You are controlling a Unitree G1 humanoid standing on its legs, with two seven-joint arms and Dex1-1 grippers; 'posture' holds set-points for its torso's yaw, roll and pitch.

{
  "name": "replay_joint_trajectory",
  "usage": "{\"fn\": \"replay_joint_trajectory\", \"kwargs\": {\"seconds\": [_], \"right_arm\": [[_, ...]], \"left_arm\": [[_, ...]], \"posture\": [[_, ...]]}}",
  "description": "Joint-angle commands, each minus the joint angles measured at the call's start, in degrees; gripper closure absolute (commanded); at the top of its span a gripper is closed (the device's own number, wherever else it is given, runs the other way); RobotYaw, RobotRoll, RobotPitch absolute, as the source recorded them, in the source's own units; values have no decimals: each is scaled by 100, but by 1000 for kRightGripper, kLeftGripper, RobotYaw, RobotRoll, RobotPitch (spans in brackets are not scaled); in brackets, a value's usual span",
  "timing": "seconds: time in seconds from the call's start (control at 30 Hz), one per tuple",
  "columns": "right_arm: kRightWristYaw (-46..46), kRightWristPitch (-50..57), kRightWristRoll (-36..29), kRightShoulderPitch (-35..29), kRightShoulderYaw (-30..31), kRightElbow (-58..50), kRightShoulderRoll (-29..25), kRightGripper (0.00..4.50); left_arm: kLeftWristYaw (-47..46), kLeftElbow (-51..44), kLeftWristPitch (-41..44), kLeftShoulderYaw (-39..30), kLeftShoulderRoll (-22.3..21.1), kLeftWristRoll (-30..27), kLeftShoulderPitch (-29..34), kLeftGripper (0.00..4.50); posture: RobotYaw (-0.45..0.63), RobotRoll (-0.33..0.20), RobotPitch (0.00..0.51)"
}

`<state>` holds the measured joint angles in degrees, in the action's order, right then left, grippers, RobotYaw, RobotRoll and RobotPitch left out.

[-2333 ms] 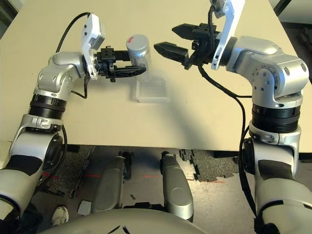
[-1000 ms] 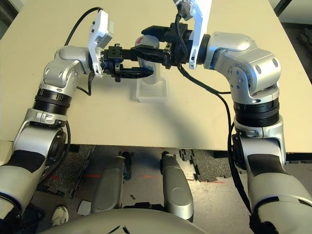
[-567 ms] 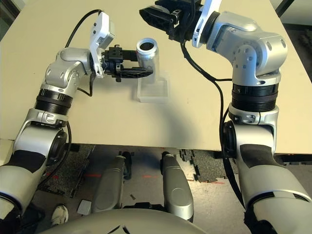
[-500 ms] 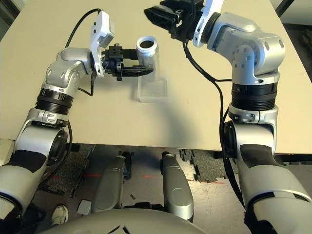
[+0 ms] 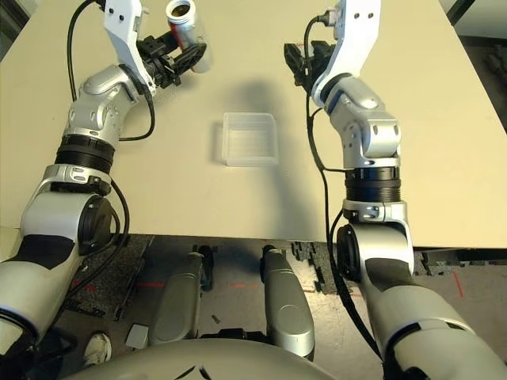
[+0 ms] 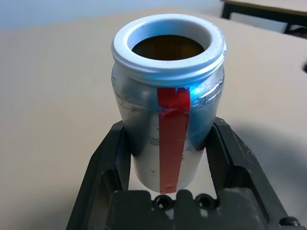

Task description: Pour the medicine from the bottle into the box.

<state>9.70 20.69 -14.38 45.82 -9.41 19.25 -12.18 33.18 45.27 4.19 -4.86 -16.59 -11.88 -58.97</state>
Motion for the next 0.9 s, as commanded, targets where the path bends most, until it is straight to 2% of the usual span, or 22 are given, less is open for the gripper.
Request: {"fn": "replay_joint_trajectory", "kwargs": {"seconds": [0.03, 0.2, 0.43, 0.47, 0.6, 0.77, 0.9], "right_arm": [[-88, -410, 138, -211, -36, 508, 104, 1908], [-69, -845, 341, -294, 36, 1170, 148, 1908], [-51, -1017, 445, -212, 46, 1593, 158, 1908], [-47, -1035, 458, -198, 48, 1622, 152, 1183], [-11, -1028, 478, -166, 46, 1618, 122, 0], [244, -613, 530, -266, 176, 868, -172, 0], [488, 774, 263, -442, 214, -555, -556, 0]], "left_arm": [[-209, -301, 72, -50, 98, 14, 256, 2067], [-377, -759, 283, -20, 194, 16, 600, 2067], [-390, -811, 399, -49, 109, 45, 630, 2067], [-395, -786, 403, -53, 96, 55, 617, 2067], [-452, -650, 396, -61, 44, 104, 558, 2067], [-532, -220, 268, -75, -114, 218, 343, 2067], [-540, 295, 20, -39, -301, 398, 21, 2067]], "posture": [[19, 0, 260], [34, 0, 260], [40, 0, 260], [39, 0, 260], [38, 0, 260], [39, 0, 261], [49, 0, 261]]}}
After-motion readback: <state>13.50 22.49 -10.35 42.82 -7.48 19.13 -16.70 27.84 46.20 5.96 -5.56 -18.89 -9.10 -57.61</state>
